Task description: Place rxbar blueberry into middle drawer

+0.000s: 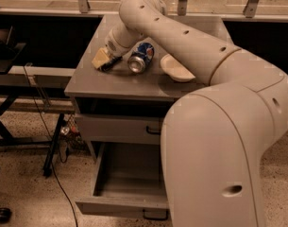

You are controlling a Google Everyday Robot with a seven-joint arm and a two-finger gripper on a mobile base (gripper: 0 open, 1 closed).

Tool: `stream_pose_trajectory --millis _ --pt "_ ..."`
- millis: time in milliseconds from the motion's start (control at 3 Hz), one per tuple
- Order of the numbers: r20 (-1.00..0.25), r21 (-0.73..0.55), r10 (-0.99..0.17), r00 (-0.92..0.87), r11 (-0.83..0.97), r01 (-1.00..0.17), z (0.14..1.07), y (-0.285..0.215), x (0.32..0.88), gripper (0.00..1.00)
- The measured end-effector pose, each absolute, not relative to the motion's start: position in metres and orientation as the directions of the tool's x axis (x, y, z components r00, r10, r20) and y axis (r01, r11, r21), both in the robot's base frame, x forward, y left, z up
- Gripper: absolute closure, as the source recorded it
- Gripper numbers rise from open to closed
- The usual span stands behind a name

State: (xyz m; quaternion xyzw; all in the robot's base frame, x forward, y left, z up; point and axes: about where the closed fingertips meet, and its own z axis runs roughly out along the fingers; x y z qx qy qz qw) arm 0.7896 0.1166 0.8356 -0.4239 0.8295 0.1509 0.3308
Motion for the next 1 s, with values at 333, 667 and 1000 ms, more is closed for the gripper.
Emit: stream_pose_trajectory --millis 333,667,1000 --pt "-0.705 -0.035 -0.594 -0.388 0.575 -0.818 0.854 0.118 0.771 1.00" --pt "-0.739 -0.046 -0.582 -0.339 0.545 -0.837 0.877 0.121 0.745 1.00" --pt "-0.769 -0.055 -0.572 -0.286 0.505 -0.862 0.898 0.126 0.718 1.00"
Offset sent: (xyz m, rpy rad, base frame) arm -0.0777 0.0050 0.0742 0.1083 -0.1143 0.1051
